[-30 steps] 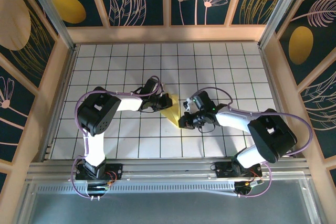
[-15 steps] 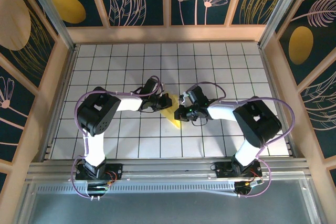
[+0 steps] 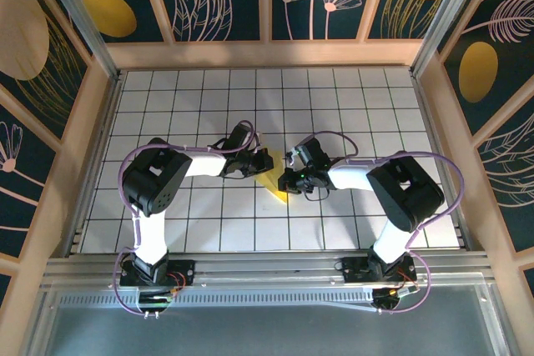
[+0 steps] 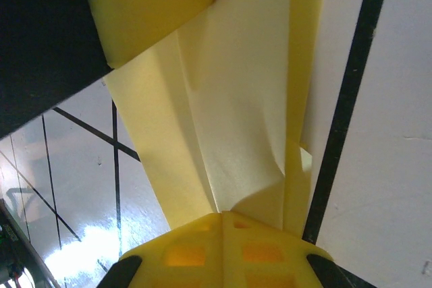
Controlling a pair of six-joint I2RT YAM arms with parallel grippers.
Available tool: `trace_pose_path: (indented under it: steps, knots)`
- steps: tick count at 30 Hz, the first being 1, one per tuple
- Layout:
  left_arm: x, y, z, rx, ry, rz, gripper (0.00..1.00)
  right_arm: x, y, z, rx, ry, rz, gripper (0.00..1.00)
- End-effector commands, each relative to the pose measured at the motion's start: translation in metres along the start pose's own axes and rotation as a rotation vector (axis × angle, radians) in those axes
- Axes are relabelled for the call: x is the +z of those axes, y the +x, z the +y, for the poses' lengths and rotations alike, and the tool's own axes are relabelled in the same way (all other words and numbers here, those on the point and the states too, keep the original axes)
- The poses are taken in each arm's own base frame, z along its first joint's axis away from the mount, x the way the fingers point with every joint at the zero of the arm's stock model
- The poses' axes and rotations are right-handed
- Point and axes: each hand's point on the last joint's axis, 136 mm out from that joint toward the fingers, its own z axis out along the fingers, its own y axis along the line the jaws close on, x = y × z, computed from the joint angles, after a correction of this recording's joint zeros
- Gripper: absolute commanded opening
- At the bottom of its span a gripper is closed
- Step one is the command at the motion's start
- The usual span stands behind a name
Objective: Fold a paper plane with a square sheet of paper (fold left side to right side)
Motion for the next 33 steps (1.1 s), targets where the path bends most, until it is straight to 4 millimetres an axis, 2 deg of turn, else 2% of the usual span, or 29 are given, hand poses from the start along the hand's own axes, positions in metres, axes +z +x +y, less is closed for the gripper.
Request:
trace_pose_path:
  steps: [1, 2, 3, 7, 13, 16, 18, 24, 29, 33]
  knots:
    - [0.001, 0.021, 0.048, -0.068, -0.173, 0.048, 0.00, 0.005, 0.015, -0.020, 0.043, 0.062, 0.052, 0.00]
    - [0.001, 0.021, 0.048, -0.068, -0.170, 0.047, 0.00, 0.005, 0.017, -0.021, 0.049, 0.062, 0.059, 0.00]
    - [0.000, 0.010, 0.036, -0.055, -0.145, 0.026, 0.01, 0.006, 0.021, -0.023, 0.055, 0.066, 0.069, 0.00]
    - [-0.006, -0.006, 0.016, -0.021, -0.110, -0.008, 0.08, 0.007, 0.035, -0.034, 0.080, 0.090, 0.105, 0.00]
    - [-0.031, -0.027, -0.017, 0.042, -0.042, -0.098, 0.07, 0.008, 0.040, -0.043, 0.102, 0.115, 0.109, 0.00]
    - [-0.039, -0.021, -0.026, 0.045, 0.015, -0.107, 0.02, 0.007, 0.038, -0.045, 0.110, 0.124, 0.102, 0.00]
    - [-0.038, -0.007, -0.026, 0.026, 0.065, -0.081, 0.00, 0.007, 0.038, -0.047, 0.115, 0.133, 0.100, 0.00]
    - [-0.027, 0.026, -0.041, 0.012, 0.195, 0.000, 0.00, 0.005, 0.038, -0.052, 0.119, 0.157, 0.092, 0.00]
    - [-0.014, 0.032, -0.044, 0.008, 0.211, 0.028, 0.00, 0.005, 0.037, -0.054, 0.117, 0.173, 0.090, 0.00]
    - [-0.006, 0.032, -0.036, 0.001, 0.181, 0.036, 0.00, 0.005, 0.038, -0.056, 0.116, 0.182, 0.096, 0.00]
